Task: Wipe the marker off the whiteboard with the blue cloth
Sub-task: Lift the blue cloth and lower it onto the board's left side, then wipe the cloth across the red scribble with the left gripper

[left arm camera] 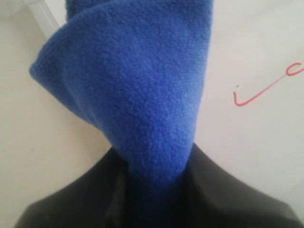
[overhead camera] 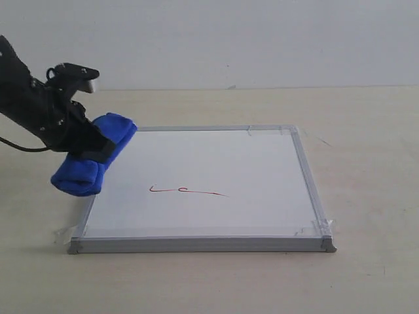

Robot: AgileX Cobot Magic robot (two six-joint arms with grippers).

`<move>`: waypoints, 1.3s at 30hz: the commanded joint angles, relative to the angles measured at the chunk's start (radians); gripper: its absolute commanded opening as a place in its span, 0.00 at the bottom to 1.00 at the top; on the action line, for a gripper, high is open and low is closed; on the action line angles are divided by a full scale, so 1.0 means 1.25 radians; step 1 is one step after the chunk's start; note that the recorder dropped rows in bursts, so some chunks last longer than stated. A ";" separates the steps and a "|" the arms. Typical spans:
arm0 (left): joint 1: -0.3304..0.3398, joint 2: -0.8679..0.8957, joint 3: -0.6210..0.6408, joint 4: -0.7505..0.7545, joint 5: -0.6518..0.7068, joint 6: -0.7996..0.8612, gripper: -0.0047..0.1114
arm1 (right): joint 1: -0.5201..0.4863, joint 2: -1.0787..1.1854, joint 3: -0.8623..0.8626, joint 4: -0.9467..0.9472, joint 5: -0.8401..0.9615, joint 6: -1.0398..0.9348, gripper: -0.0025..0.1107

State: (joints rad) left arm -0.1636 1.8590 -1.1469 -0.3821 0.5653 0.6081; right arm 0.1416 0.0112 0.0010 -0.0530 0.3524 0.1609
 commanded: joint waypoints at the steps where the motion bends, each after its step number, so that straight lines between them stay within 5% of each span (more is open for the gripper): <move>1: -0.027 0.057 -0.022 -0.003 -0.030 0.008 0.08 | -0.003 -0.005 -0.001 -0.004 -0.009 -0.003 0.02; 20: -0.141 0.242 -0.121 -0.009 0.011 -0.003 0.08 | -0.003 -0.005 -0.001 -0.004 -0.006 -0.003 0.02; 31: -0.296 0.242 -0.122 -0.026 0.046 0.030 0.08 | -0.003 -0.005 -0.001 -0.004 -0.006 -0.003 0.02; 35: -0.277 0.242 -0.122 0.044 0.003 -0.014 0.08 | -0.003 -0.005 -0.001 -0.004 -0.006 -0.003 0.02; 39: -0.188 0.242 -0.129 0.103 0.004 -0.128 0.08 | -0.003 -0.005 -0.001 -0.004 -0.006 -0.003 0.02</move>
State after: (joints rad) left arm -0.4755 2.1209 -1.3215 -0.3550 0.5443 0.5376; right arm 0.1416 0.0112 0.0010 -0.0530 0.3524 0.1609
